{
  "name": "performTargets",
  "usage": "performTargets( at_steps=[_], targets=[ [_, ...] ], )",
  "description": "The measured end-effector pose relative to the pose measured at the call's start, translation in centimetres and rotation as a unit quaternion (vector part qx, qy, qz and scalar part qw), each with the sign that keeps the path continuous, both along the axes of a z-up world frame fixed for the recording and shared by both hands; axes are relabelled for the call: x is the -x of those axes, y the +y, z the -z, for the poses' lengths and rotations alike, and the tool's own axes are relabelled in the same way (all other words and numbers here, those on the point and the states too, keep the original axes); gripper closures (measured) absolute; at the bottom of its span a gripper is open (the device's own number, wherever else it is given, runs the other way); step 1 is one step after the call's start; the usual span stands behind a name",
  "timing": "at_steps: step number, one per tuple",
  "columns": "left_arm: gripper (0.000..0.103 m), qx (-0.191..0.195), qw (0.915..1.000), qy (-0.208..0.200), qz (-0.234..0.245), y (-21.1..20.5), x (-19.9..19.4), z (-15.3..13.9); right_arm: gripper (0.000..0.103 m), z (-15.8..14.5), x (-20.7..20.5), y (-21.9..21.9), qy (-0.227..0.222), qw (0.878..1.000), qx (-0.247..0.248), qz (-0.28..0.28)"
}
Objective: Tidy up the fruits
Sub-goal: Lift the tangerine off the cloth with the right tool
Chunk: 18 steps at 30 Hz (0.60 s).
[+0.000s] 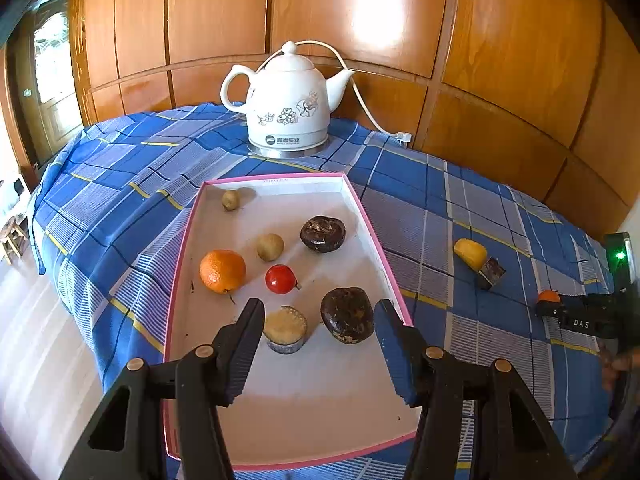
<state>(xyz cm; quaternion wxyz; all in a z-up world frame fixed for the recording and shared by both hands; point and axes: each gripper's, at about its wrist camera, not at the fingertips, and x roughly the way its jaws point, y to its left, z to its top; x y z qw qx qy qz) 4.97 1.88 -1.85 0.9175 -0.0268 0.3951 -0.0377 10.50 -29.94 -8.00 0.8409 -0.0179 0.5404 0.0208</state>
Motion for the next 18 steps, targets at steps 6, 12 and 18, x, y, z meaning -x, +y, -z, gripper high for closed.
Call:
performTargets(
  at_steps=[6, 12, 18],
  targets=[
    [0.042, 0.001, 1.0, 0.004, -0.004, 0.4, 0.2, 0.1, 0.064, -0.1, 0.0, 0.0, 0.0, 1.0, 0.0, -0.001],
    [0.042, 0.003, 1.0, 0.002, -0.009, 1.0, 0.3, 0.1, 0.064, -0.2, 0.0, 0.0, 0.001, 1.0, 0.001, -0.001],
    [0.042, 0.003, 0.9999, -0.003, -0.012, 1.5, 0.5, 0.1, 0.064, -0.2, 0.2, 0.1, 0.001, 1.0, 0.005, -0.001]
  ],
)
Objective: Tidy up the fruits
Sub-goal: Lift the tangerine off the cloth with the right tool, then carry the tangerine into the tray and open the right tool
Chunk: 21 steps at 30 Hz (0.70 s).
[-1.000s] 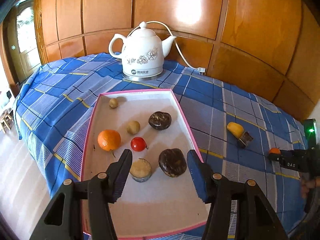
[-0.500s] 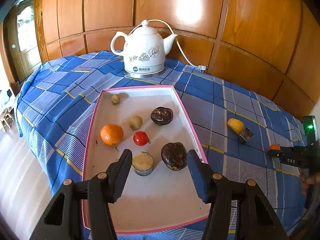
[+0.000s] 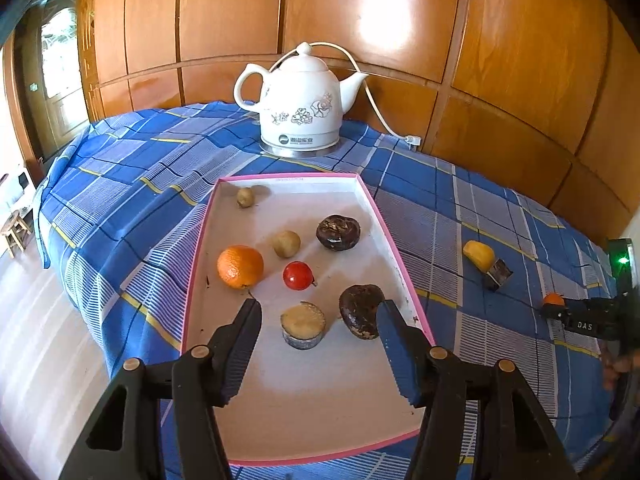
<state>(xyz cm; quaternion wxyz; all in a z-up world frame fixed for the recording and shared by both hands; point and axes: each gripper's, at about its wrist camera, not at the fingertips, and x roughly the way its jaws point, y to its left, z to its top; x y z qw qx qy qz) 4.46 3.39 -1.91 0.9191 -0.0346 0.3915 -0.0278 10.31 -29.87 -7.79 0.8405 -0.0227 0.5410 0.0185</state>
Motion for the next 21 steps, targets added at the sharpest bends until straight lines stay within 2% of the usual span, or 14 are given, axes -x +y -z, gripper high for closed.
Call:
performTargets(
  at_steps=[13, 21],
  targets=[
    [0.042, 0.01, 0.9999, -0.002, -0.006, 1.4, 0.5, 0.1, 0.064, -0.3, 0.3, 0.2, 0.011, 1.0, 0.013, 0.003],
    [0.042, 0.008, 0.9999, -0.011, -0.01, 2.2, 0.9, -0.1, 0.064, -0.8, 1.3, 1.8, 0.015, 1.0, -0.015, -0.005]
  ],
)
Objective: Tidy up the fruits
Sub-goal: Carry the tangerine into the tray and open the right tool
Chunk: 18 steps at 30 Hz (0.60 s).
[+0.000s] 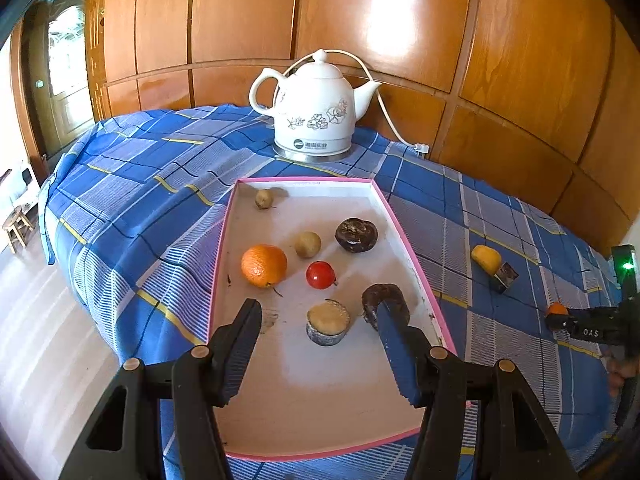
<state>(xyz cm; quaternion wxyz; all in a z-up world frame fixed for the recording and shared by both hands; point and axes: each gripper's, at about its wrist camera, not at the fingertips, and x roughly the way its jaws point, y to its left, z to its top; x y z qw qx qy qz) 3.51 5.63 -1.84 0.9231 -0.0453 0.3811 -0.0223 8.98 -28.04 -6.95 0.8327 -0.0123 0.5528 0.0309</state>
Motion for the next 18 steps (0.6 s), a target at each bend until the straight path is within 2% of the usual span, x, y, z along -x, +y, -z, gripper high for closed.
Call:
performTargets(
  at_steps=[10, 18],
  targets=[
    [0.042, 0.004, 0.9999, 0.002, -0.012, 1.0, 0.3, 0.3, 0.064, -0.1, 1.6, 3.0, -0.001, 0.999, -0.032, -0.022],
    [0.042, 0.006, 0.9998, -0.002, -0.019, 1.6, 0.6, 0.2, 0.064, -1.3, 2.1, 7.2, -0.016, 0.996, -0.059, -0.064]
  ],
)
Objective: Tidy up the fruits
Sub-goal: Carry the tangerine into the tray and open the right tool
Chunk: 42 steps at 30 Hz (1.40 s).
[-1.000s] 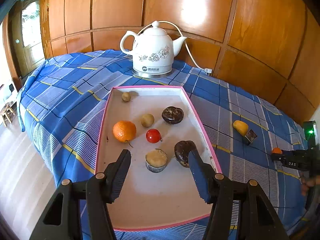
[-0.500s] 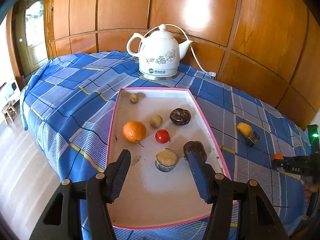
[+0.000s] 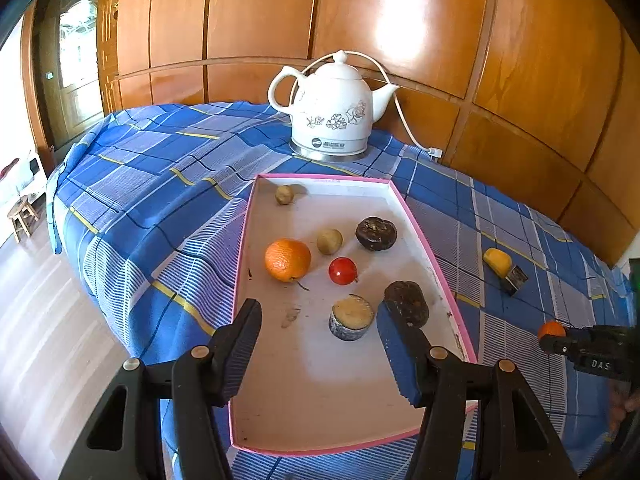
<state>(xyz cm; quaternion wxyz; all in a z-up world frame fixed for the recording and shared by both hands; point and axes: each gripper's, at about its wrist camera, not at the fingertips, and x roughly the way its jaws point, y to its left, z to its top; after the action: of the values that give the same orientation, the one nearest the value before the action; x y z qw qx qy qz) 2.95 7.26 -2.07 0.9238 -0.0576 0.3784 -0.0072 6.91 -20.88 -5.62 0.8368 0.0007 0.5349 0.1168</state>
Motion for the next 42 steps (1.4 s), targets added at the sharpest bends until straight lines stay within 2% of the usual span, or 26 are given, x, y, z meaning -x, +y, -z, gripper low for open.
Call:
performTargets(
  at_steps=[11, 26, 32, 40, 42],
  targets=[
    [0.042, 0.002, 0.9999, 0.001, -0.012, 1.1, 0.2, 0.2, 0.064, -2.4, -2.1, 6.2, -0.027, 0.997, -0.031, -0.058],
    [0.042, 0.009, 0.9995, 0.004, -0.029, 2.5, 0.2, 0.6, 0.064, -4.4, -4.7, 11.9, -0.05, 0.993, -0.063, -0.092],
    [0.042, 0.013, 0.9991, 0.008, -0.038, 3.3, 0.1, 0.9, 0.064, -3.6, -6.5, 14.0, -0.041, 0.992, -0.072, -0.091],
    [0.042, 0.013, 0.999, 0.016, -0.039, 3.6, 0.1, 1.4, 0.063, 0.2, -9.6, 16.1, 0.002, 0.995, -0.061, -0.08],
    [0.042, 0.013, 0.999, 0.018, -0.04, 3.6, 0.0, 1.5, 0.062, 0.4, -9.6, 16.2, -0.003, 0.995, -0.057, -0.079]
  ],
)
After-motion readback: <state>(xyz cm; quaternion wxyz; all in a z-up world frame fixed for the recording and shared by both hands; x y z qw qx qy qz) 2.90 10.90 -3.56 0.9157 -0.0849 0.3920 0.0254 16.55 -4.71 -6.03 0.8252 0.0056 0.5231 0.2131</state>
